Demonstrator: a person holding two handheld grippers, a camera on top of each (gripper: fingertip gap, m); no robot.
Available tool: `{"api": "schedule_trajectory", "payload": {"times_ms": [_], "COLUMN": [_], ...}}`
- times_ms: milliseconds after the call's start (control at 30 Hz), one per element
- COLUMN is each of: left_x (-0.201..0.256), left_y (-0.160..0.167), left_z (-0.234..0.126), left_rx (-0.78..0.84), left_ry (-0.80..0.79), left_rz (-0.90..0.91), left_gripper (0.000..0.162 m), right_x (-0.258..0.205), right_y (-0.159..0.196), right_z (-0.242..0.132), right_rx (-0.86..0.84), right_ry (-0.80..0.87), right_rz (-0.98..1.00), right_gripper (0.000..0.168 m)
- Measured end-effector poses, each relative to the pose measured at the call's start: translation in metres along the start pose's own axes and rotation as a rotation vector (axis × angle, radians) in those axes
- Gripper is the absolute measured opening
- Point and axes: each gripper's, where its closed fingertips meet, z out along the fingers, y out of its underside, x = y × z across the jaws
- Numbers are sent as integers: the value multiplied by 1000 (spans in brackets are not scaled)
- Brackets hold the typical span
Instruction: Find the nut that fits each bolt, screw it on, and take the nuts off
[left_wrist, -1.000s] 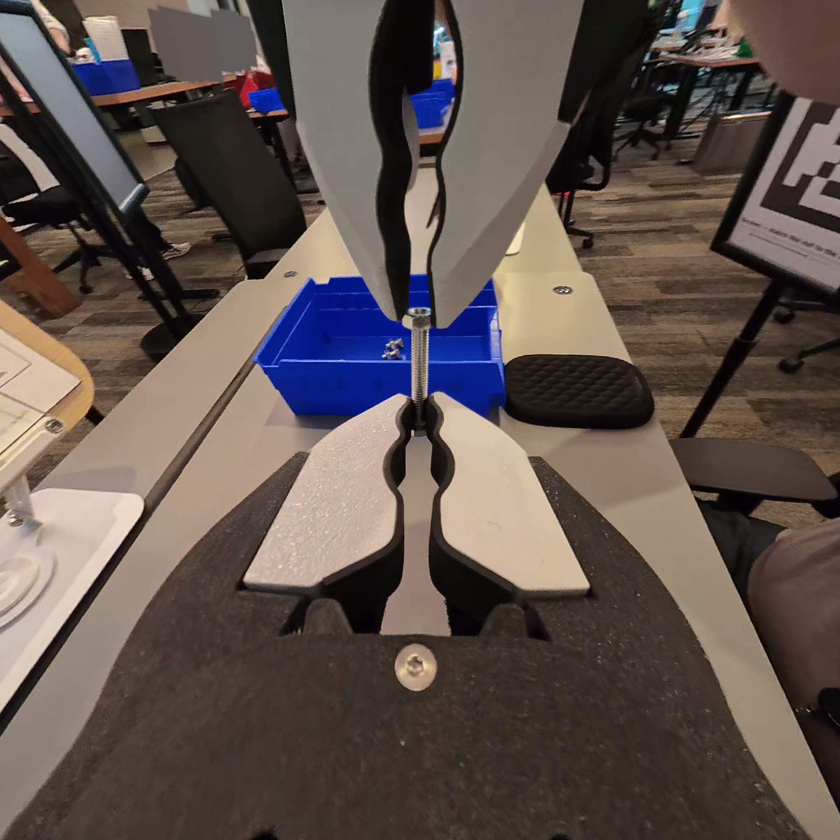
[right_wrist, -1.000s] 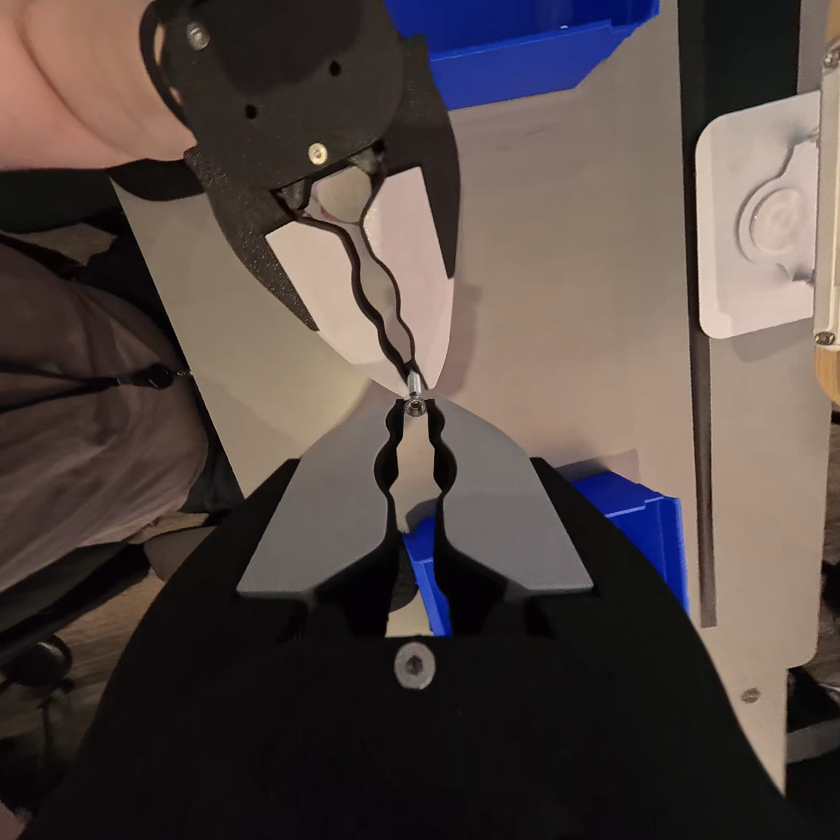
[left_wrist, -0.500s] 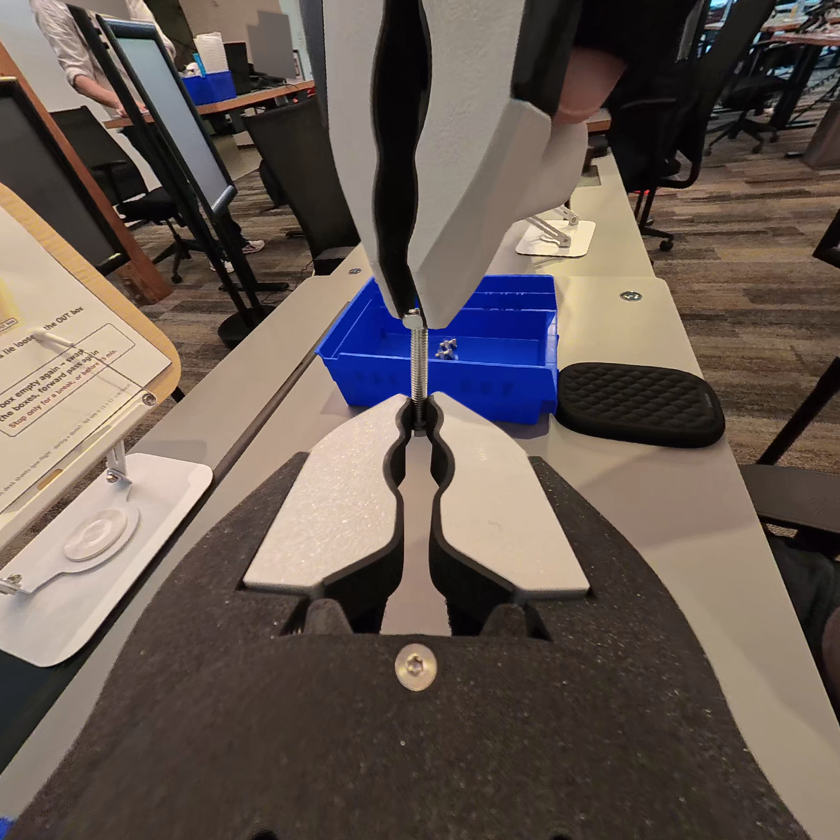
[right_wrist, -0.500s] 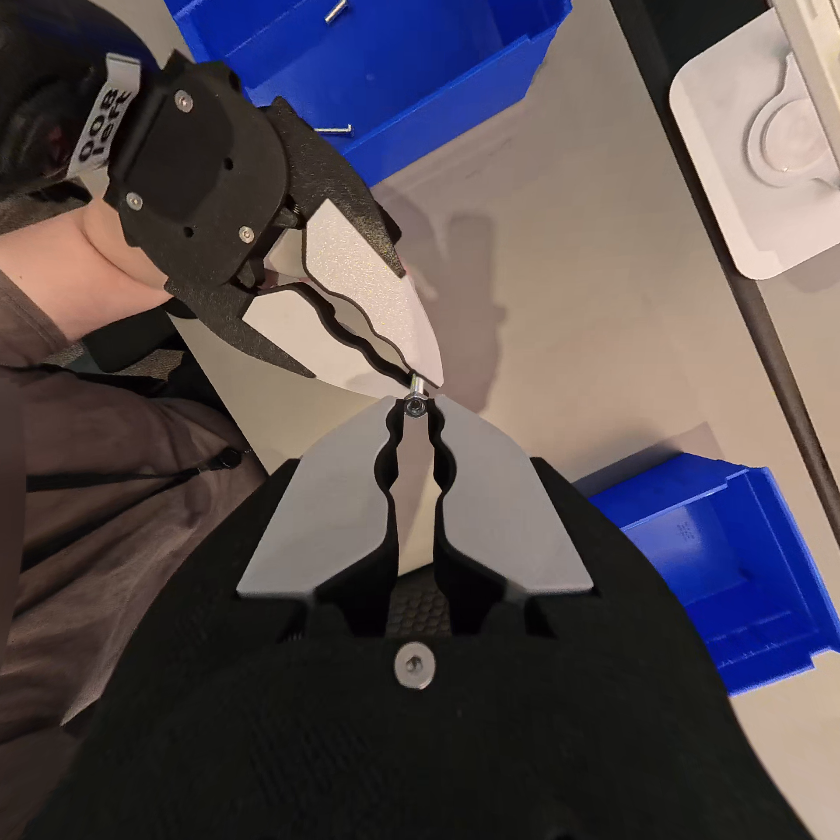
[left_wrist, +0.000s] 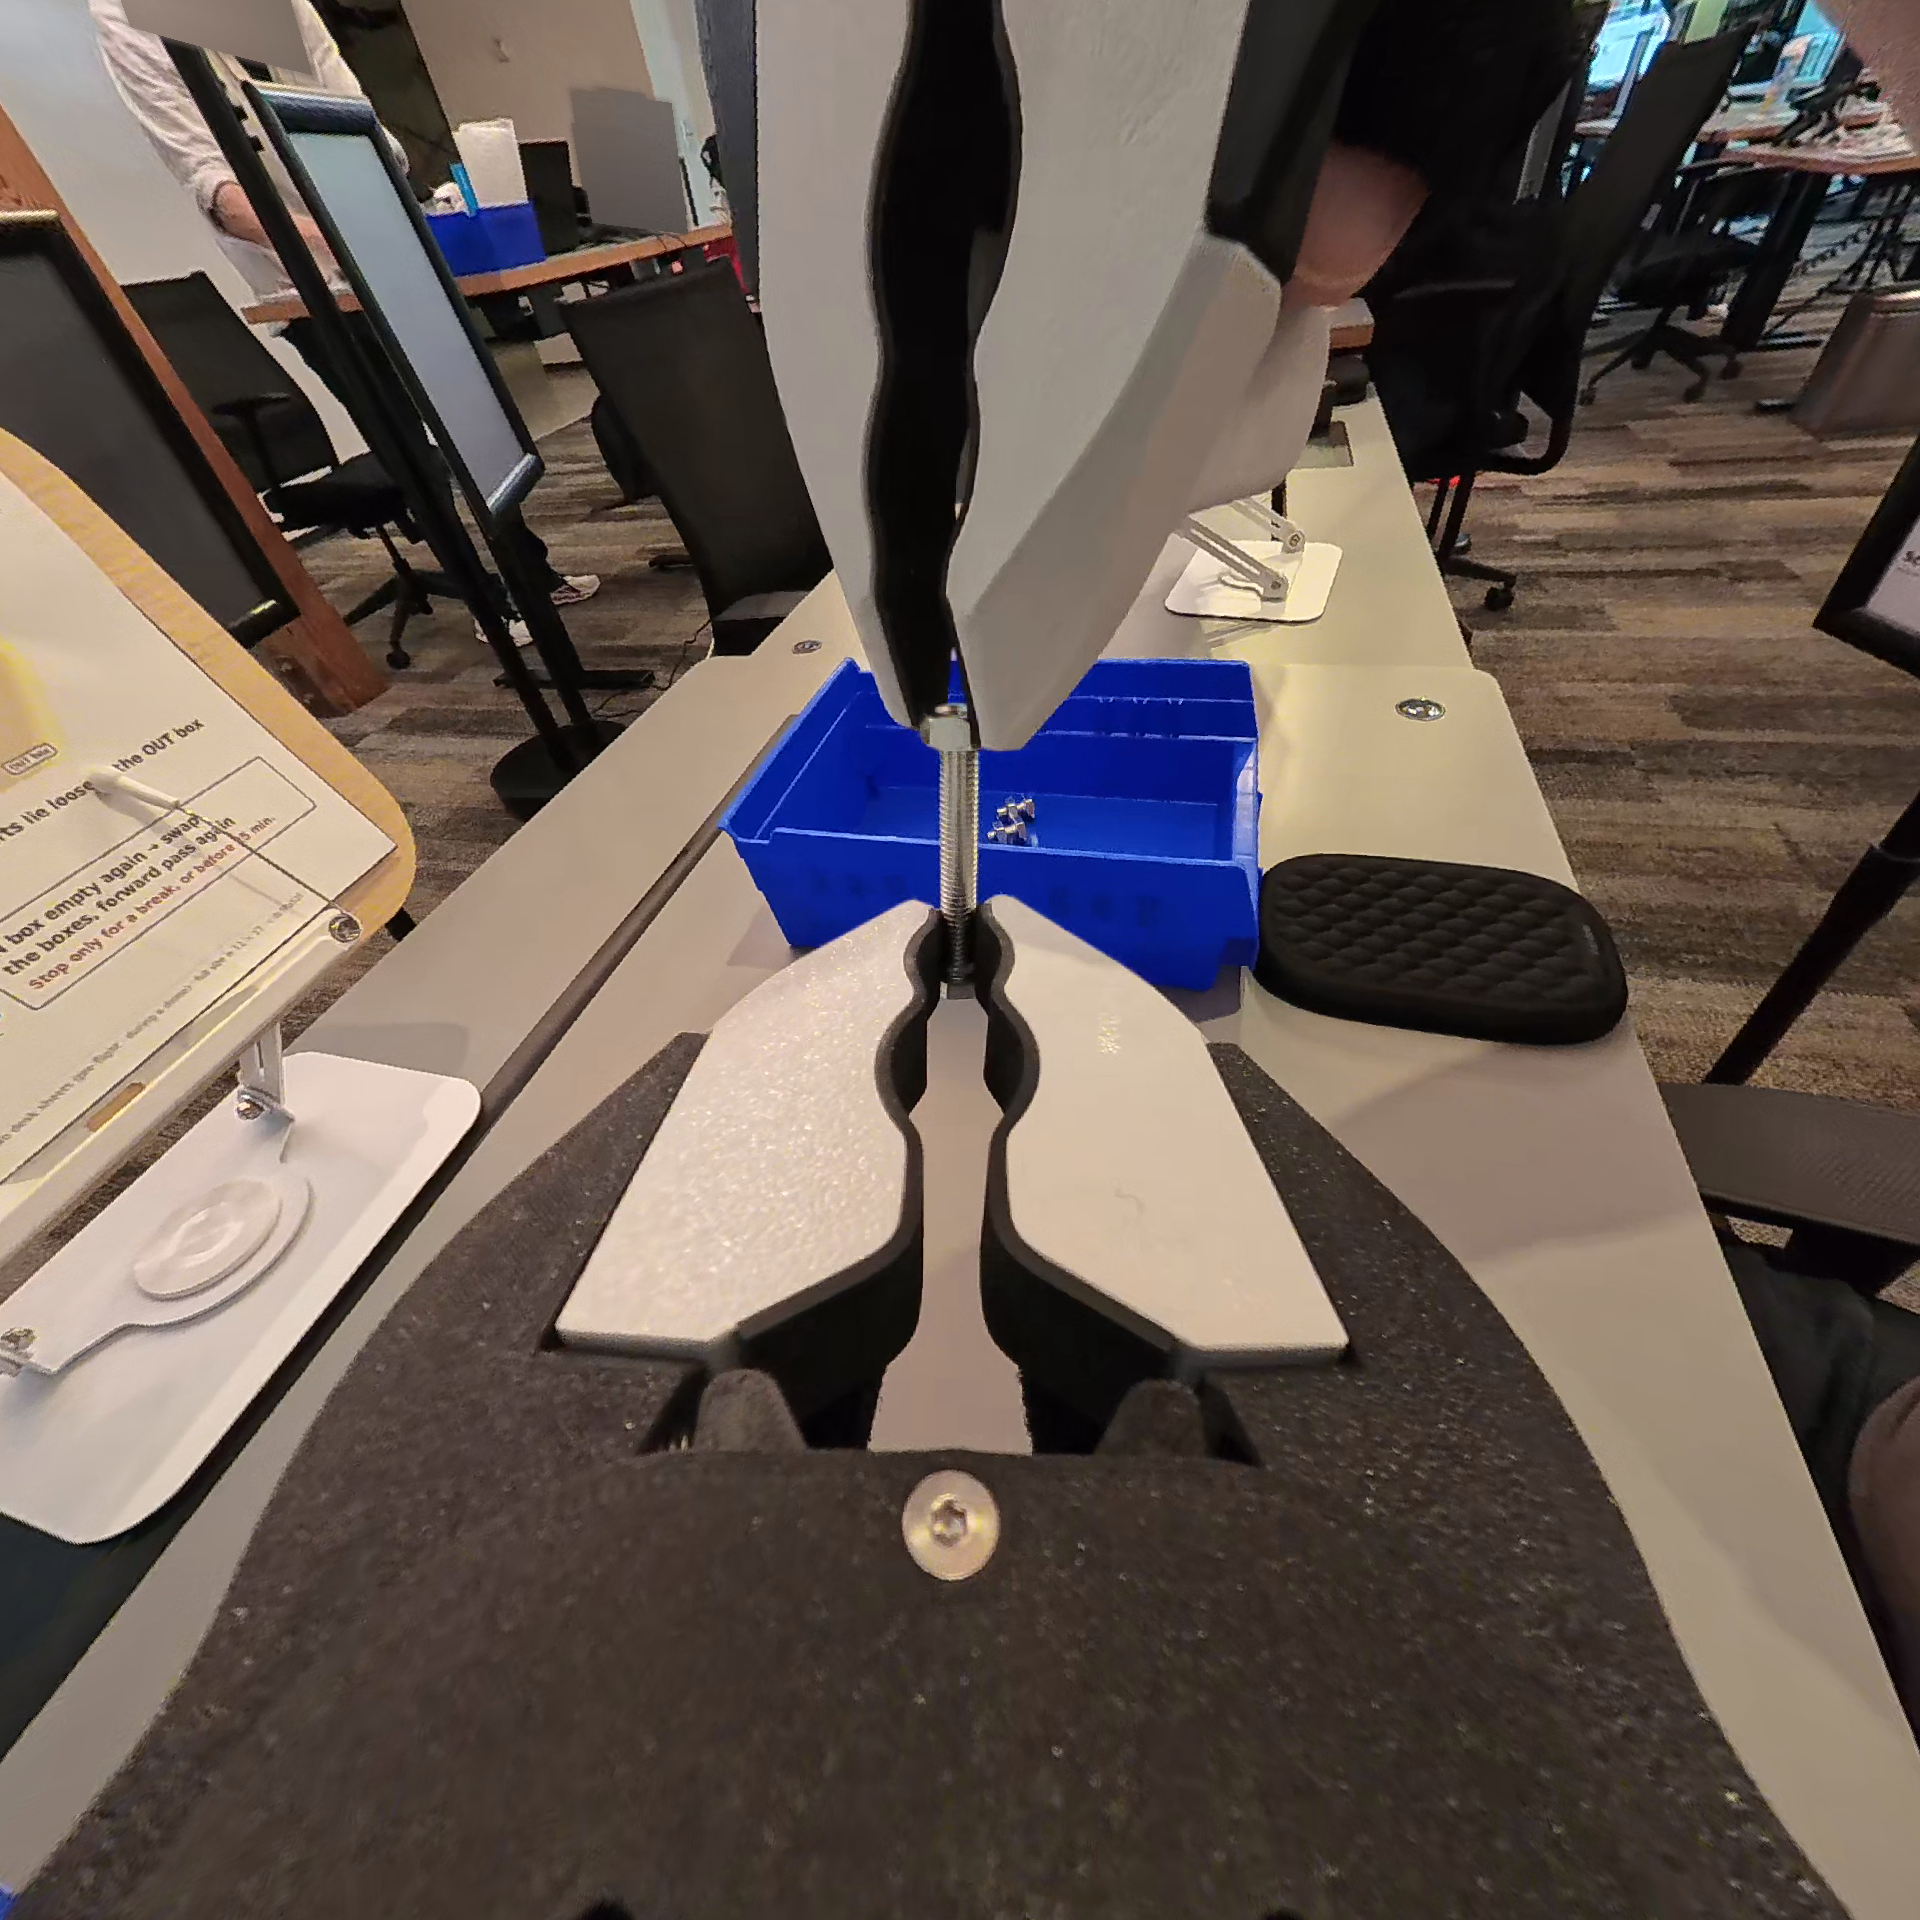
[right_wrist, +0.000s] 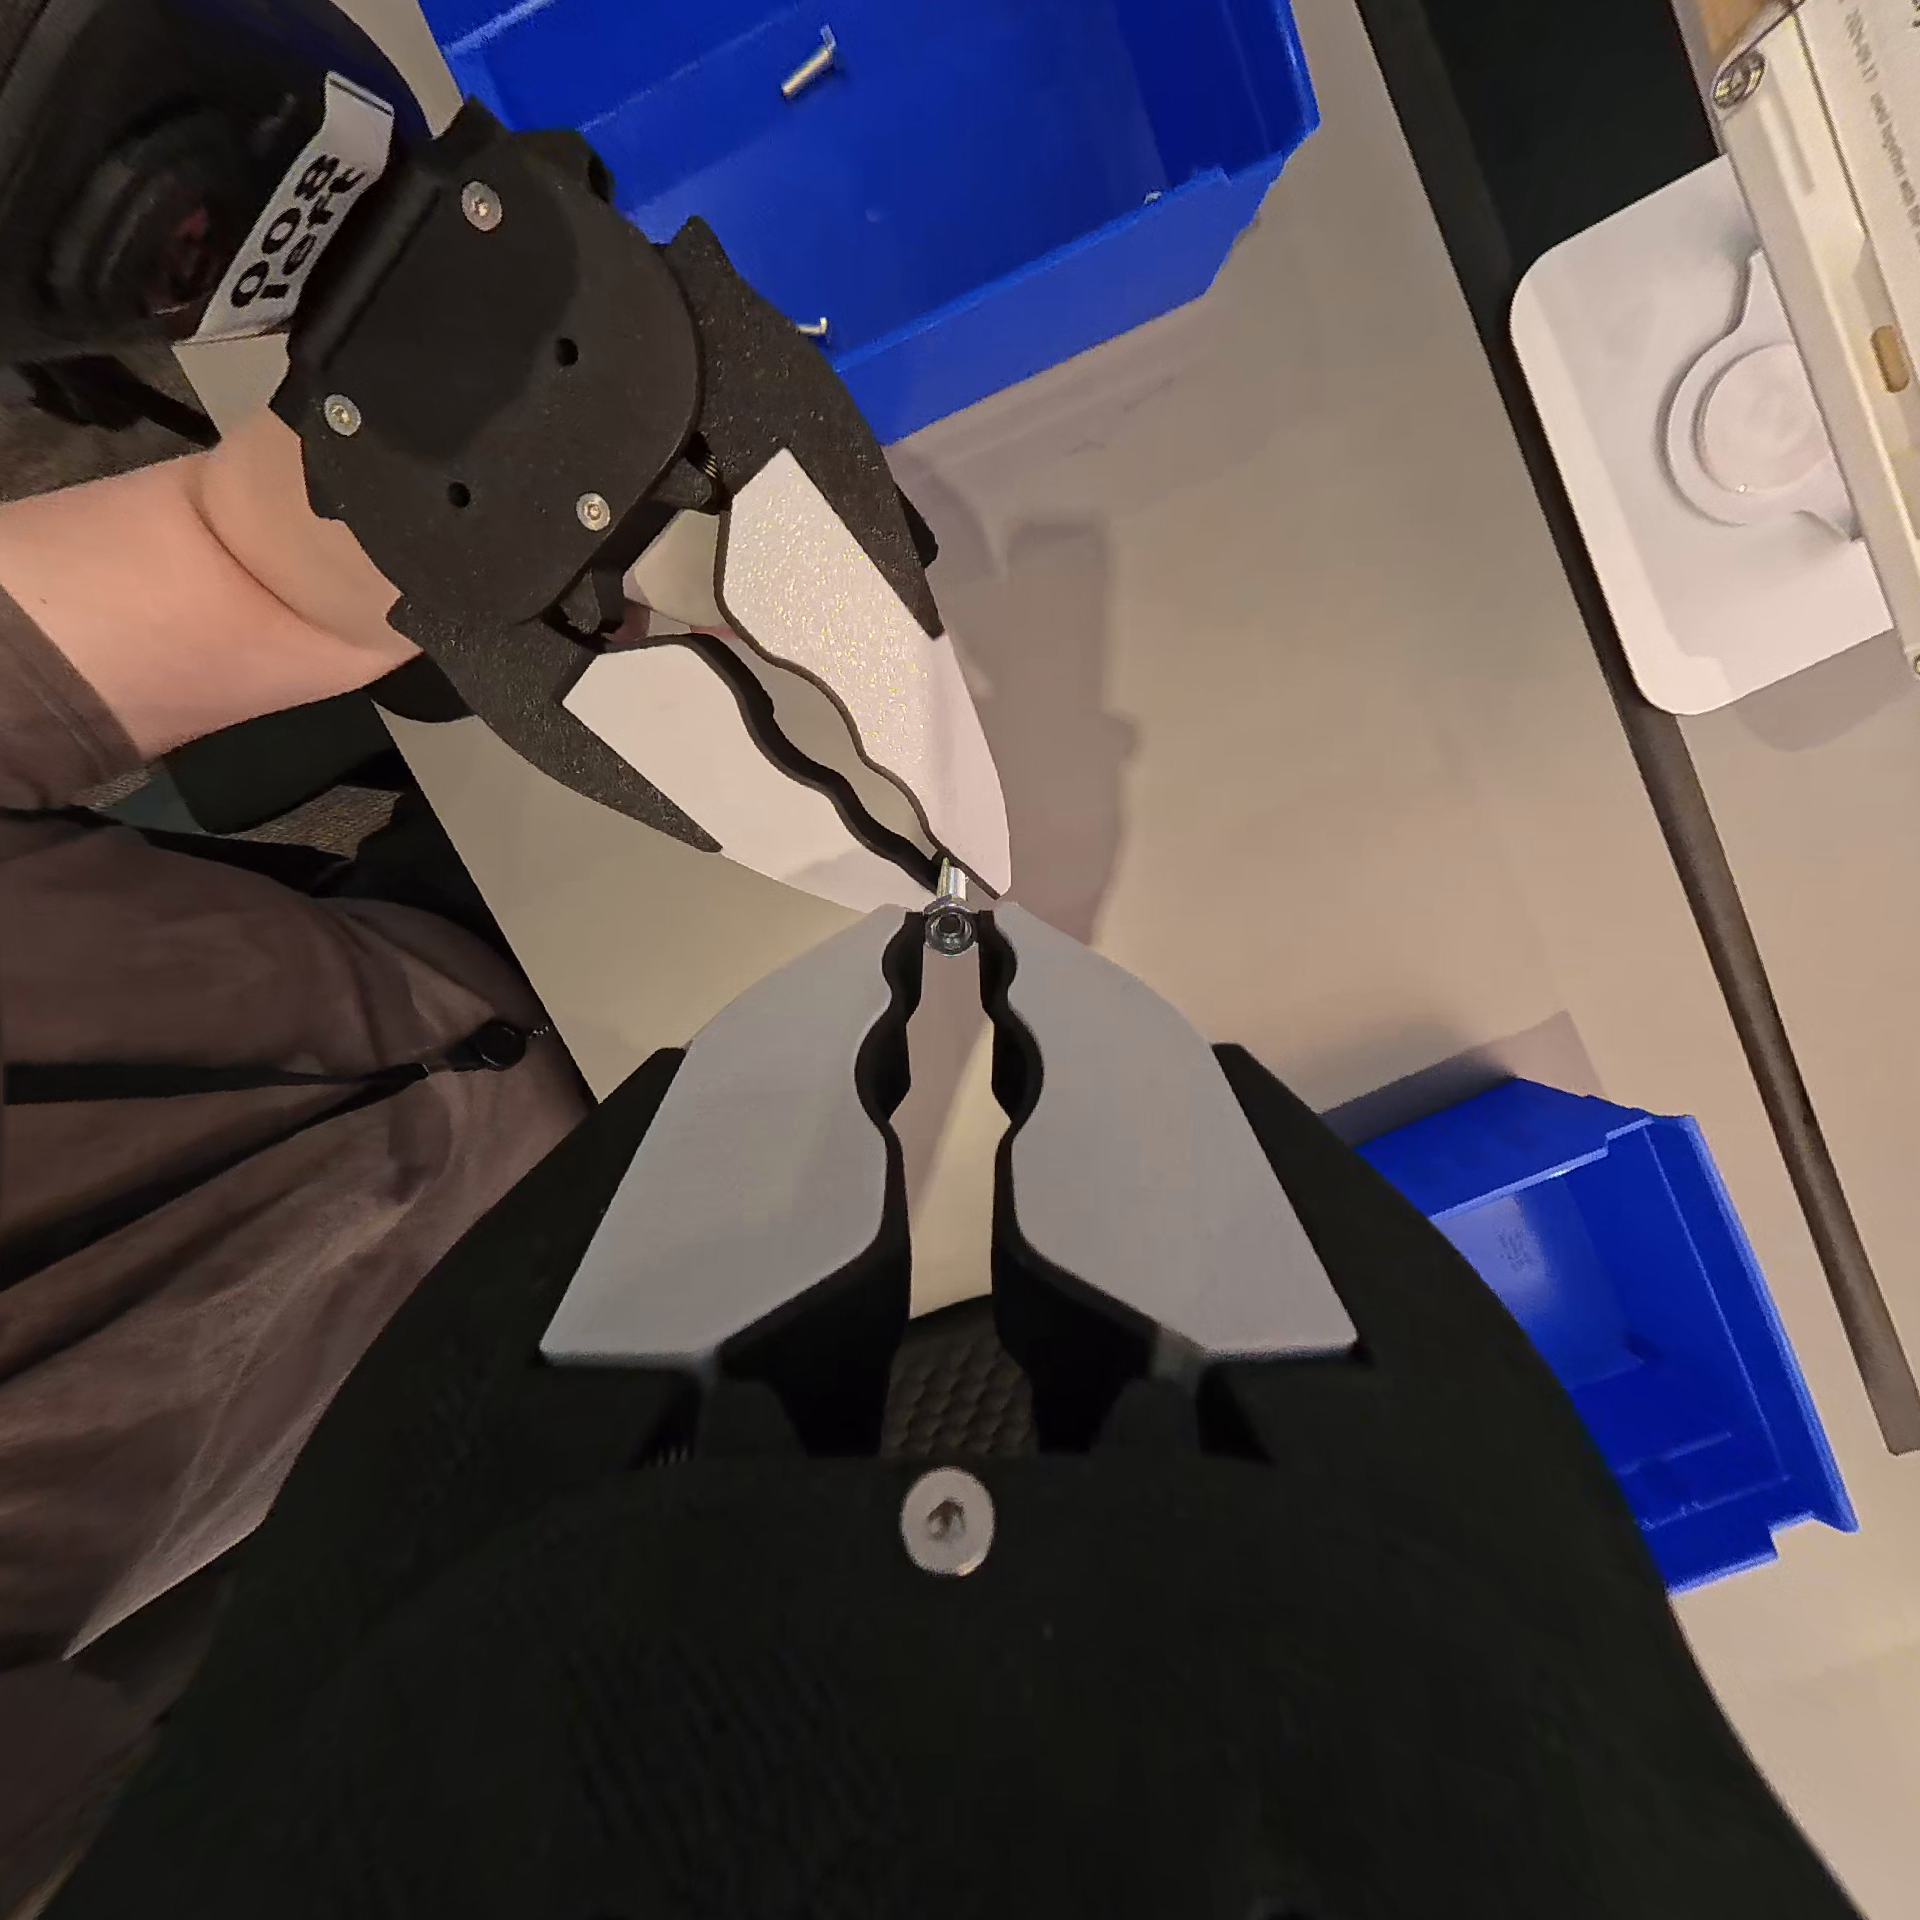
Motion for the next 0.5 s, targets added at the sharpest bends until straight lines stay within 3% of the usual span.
{"api": "schedule_trajectory", "payload": {"times_ms": [500], "left_x": [1], "left_y": [-6], "left_z": [-5], "left_rx": [32], "left_ry": [27], "left_rz": [-24], "left_gripper": [5], "right_x": [-1], "right_y": [-5], "right_z": [-4], "right_rx": [5], "right_ry": [20], "right_rz": [-49], "right_gripper": [18]}}
